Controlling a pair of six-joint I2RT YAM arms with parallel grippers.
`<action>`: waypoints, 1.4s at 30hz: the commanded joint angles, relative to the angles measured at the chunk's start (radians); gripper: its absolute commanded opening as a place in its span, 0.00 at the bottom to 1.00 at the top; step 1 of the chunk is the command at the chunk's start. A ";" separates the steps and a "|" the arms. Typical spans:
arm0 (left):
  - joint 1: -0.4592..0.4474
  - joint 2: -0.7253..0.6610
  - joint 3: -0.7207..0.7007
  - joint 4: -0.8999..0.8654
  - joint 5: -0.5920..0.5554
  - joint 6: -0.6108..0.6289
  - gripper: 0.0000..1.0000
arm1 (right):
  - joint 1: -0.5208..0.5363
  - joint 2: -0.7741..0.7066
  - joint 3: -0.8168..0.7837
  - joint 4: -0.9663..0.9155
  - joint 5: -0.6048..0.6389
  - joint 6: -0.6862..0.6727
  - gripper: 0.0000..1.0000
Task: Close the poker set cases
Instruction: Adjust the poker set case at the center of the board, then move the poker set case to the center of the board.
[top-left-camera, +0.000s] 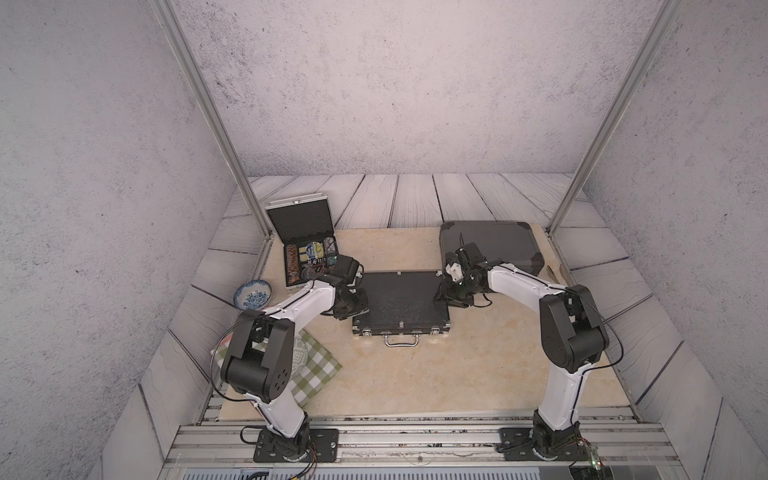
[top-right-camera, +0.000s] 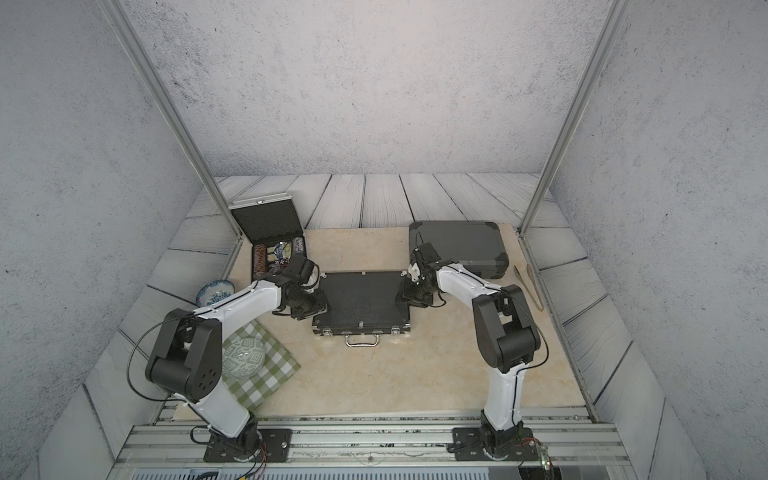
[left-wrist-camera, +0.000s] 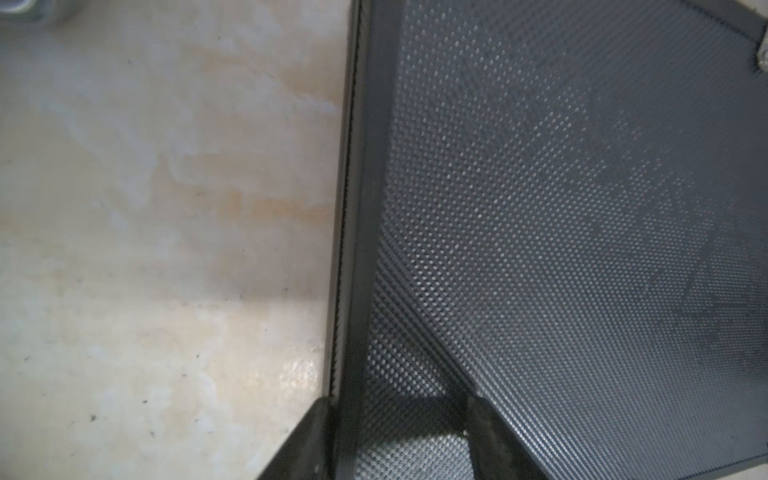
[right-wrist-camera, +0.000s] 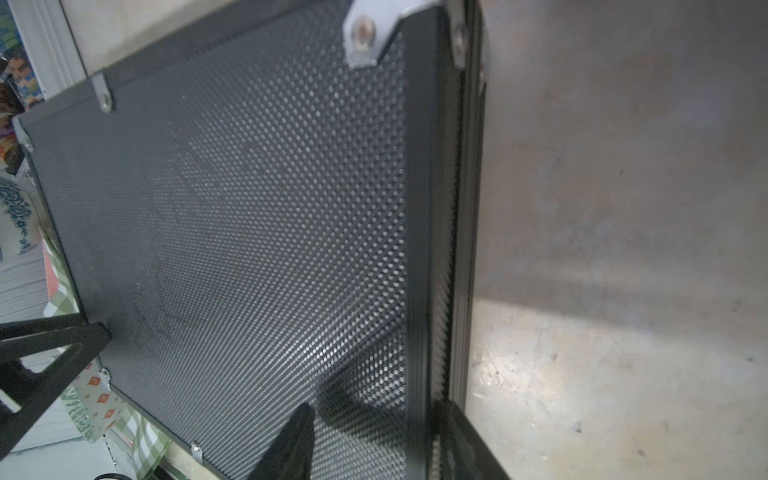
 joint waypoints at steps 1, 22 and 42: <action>-0.022 0.014 0.004 -0.062 -0.069 0.015 0.62 | 0.022 -0.020 0.013 0.019 -0.066 -0.008 0.53; -0.403 -0.289 -0.072 -0.095 -0.177 -0.534 0.70 | -0.047 -0.272 -0.032 -0.131 0.076 -0.059 0.59; -0.520 -0.126 -0.290 0.483 -0.369 -1.257 0.84 | -0.047 -0.400 -0.224 -0.117 0.072 -0.048 0.57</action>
